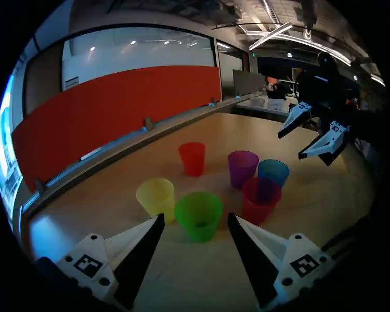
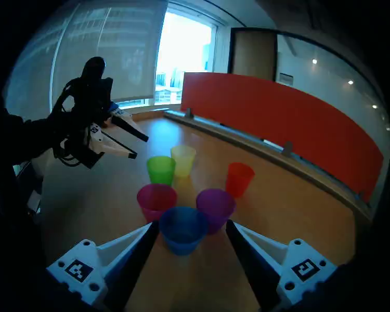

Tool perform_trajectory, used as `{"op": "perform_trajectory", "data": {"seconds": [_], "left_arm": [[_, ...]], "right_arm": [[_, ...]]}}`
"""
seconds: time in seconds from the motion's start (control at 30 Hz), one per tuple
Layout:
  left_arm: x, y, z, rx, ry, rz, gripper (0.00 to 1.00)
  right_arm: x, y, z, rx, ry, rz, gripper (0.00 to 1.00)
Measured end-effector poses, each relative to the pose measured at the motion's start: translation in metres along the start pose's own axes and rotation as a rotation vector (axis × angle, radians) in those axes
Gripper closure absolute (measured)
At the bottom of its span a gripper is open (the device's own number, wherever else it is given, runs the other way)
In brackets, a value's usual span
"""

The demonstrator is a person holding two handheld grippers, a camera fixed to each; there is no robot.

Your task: Pour water

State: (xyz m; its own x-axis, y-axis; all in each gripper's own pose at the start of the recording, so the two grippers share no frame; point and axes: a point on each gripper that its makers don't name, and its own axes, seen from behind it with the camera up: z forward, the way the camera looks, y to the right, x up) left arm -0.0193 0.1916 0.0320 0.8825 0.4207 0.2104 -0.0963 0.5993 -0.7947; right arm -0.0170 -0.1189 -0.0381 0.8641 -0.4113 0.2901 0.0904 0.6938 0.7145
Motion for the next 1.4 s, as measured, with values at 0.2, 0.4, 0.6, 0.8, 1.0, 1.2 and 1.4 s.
{"op": "perform_trajectory", "data": {"seconds": [0.2, 0.4, 0.6, 0.8, 1.0, 1.2, 1.4], "left_arm": [[-0.013, 0.004, 0.015, -0.034, -0.037, 0.014, 0.1], [-0.025, -0.001, 0.026, -0.032, -0.067, 0.013, 0.1], [-0.031, -0.003, 0.033, -0.041, -0.085, 0.001, 0.1], [-0.035, -0.003, 0.04, -0.053, -0.102, 0.002, 0.1], [-0.035, -0.001, 0.047, -0.068, -0.104, 0.006, 0.1], [-0.039, -0.001, 0.055, -0.077, -0.116, 0.019, 0.1], [-0.038, 0.0, 0.061, -0.088, -0.117, 0.019, 0.1]], "right_arm": [[-0.012, -0.003, 0.007, 0.016, -0.029, -0.007, 0.0], [-0.02, -0.004, 0.015, 0.028, -0.045, -0.01, 0.0], [-0.026, -0.006, 0.021, 0.04, -0.056, -0.007, 0.0], [-0.032, -0.007, 0.027, 0.048, -0.068, -0.009, 0.0], [-0.039, -0.007, 0.033, 0.052, -0.08, -0.013, 0.0], [-0.045, -0.006, 0.039, 0.057, -0.088, -0.009, 0.0], [-0.05, -0.007, 0.045, 0.063, -0.1, -0.01, 0.0]]}}
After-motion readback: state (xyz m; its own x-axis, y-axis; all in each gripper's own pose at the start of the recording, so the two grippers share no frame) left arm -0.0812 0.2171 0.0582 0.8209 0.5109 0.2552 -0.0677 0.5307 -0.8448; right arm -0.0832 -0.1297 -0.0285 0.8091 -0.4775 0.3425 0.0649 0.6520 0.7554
